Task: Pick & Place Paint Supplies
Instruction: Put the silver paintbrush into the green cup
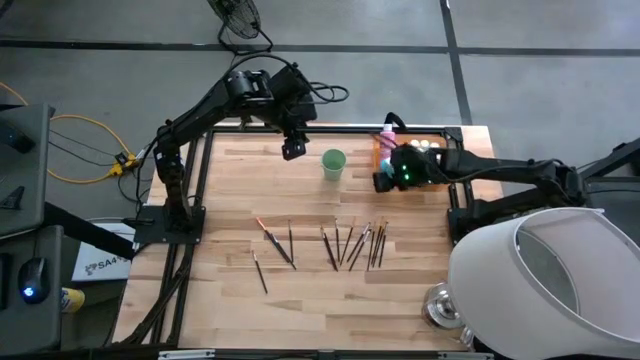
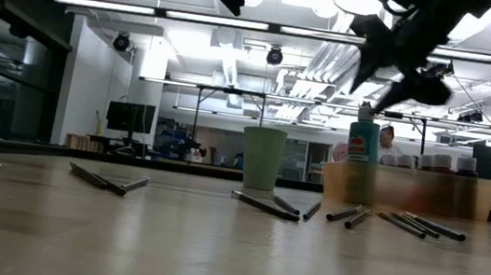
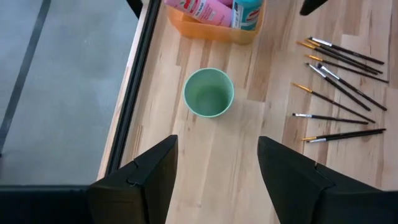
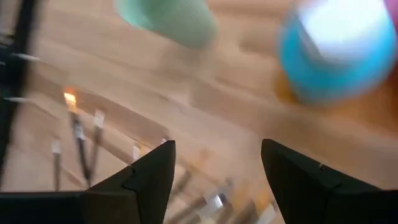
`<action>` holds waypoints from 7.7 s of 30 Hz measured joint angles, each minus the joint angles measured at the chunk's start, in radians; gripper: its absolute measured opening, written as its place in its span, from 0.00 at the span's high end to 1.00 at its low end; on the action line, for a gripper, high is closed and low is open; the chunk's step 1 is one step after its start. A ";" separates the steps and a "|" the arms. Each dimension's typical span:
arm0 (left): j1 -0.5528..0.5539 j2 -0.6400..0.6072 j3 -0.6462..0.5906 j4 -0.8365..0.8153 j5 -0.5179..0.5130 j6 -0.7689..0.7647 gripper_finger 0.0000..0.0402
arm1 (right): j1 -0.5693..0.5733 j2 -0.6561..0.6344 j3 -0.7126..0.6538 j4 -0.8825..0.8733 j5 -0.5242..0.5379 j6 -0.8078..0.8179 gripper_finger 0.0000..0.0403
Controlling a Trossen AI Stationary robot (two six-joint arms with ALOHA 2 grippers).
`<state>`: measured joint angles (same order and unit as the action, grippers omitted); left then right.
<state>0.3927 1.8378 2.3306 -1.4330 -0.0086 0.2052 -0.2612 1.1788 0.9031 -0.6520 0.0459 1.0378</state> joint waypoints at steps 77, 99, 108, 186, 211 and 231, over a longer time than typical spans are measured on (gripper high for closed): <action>0.000 -0.791 -1.183 0.563 0.185 -0.053 0.47 | 0.242 0.415 -0.087 -0.193 -0.056 0.713 0.43; 0.000 -0.790 -1.183 0.564 0.185 -0.052 0.47 | 0.266 0.413 -0.138 -0.076 -0.063 0.879 0.52; 0.000 -0.790 -1.183 0.564 0.185 -0.052 0.47 | 0.267 0.414 -0.138 -0.053 -0.064 0.881 0.79; 0.000 -0.795 -1.183 0.563 0.185 -0.063 0.47 | 0.328 0.410 -0.112 -0.038 0.125 0.711 0.99; 0.000 -0.795 -1.183 0.564 0.184 -0.080 0.47 | 0.328 0.406 -0.110 0.014 0.112 0.586 0.99; 0.000 -0.795 -1.183 0.570 0.184 -0.090 0.47 | 0.327 0.084 -0.109 0.058 0.426 0.428 0.99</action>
<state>0.3923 1.0428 1.1481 -0.8627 0.1753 0.1154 0.0658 1.2629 0.7937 -0.5938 0.4719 1.4663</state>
